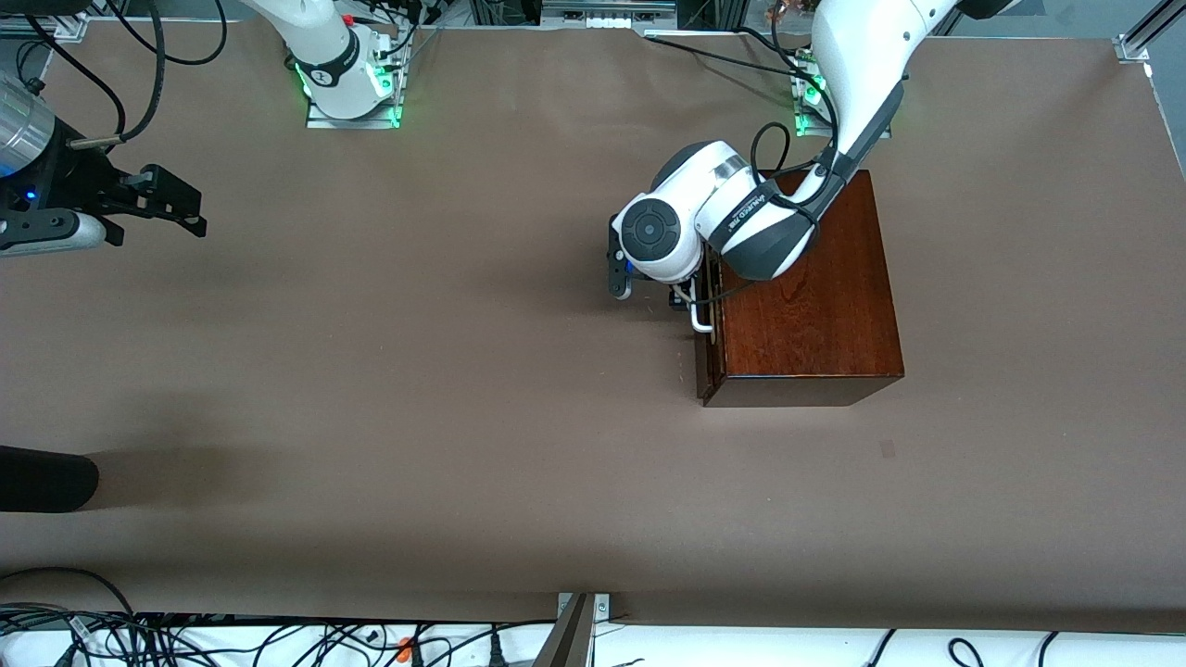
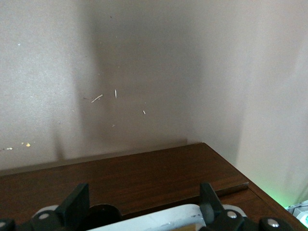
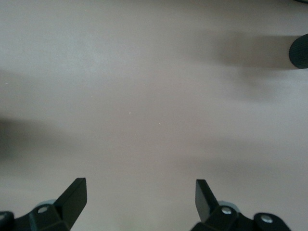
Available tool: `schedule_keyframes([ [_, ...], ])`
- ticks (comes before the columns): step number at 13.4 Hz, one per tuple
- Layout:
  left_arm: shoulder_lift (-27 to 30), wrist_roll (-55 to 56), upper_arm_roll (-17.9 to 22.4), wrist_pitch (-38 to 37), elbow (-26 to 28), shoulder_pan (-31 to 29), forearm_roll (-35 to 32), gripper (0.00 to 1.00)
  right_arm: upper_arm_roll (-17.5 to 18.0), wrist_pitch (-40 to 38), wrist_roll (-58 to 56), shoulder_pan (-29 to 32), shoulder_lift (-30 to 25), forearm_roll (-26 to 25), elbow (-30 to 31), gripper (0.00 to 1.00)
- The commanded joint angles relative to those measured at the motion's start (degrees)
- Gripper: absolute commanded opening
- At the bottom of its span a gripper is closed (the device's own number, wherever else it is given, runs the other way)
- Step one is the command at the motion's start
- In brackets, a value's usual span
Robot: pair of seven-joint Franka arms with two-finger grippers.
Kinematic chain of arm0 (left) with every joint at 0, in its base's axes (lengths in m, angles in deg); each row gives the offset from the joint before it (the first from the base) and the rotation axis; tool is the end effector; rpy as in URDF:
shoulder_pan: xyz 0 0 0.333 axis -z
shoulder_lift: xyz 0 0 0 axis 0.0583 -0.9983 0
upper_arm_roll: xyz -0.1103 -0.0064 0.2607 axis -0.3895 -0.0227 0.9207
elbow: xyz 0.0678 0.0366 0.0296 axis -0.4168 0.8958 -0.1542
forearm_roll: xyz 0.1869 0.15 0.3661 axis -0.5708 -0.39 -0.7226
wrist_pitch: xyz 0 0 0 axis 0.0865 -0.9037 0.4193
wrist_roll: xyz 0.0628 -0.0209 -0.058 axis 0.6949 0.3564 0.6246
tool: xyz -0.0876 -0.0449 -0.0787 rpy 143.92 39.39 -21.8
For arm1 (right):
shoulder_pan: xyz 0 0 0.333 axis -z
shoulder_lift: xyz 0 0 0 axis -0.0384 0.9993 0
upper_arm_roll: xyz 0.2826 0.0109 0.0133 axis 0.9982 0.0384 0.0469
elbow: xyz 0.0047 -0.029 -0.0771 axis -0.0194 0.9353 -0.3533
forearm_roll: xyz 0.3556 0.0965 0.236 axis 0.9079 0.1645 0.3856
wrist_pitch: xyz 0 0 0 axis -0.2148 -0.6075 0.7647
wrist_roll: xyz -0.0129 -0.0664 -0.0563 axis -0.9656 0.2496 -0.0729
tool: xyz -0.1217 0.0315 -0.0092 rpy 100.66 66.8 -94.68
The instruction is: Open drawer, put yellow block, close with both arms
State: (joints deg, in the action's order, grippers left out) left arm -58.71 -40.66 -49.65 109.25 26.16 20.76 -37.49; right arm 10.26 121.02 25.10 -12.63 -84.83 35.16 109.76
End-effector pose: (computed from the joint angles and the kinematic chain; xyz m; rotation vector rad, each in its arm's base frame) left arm 0.5055 -0.4244 0.2092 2.1176 -2.1581 -0.5921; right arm 0.6110 0.0524 0.5633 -3.1150 -0.1764 0.0001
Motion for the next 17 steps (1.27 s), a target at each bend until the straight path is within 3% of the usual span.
schedule_keyframes([
  [1, 0.94, -3.72, 1.94, 0.92, -1.13, -1.78, -4.46, 1.0, 0.26, 0.57, 0.81, 0.24, -0.64, -0.46, 0.75, 1.0],
  [6, 6.63, 6.61, -1.41, 0.22, -4.21, -2.3, 9.15, 1.0, 0.35, 0.48, 0.81, 0.24, -0.55, -0.55, 0.75, 1.0],
  [11, 16.39, 26.66, -0.35, -10.04, -4.39, -7.39, 8.73, 1.0, 0.35, 0.48, 0.81, 0.24, -0.64, -0.55, 0.75, 1.0],
  [14, 21.57, 28.63, 0.35, -14.72, -4.3, -15.02, 6.8, 1.0, 0.35, 0.48, 0.81, 0.15, -0.55, -0.55, 0.75, 1.0],
  [15, 23.68, 28.89, 3.31, -14.63, -4.13, -15.31, 6.8, 1.0, 0.35, 0.48, 0.81, 0.24, -0.63, -0.55, 0.75, 1.0],
  [17, 27.63, 29.24, 13.05, -13.67, -3.26, -13.22, 8.72, 1.0, 0.35, 0.48, 0.81, 0.15, -0.64, -0.55, 0.75, 1.0],
])
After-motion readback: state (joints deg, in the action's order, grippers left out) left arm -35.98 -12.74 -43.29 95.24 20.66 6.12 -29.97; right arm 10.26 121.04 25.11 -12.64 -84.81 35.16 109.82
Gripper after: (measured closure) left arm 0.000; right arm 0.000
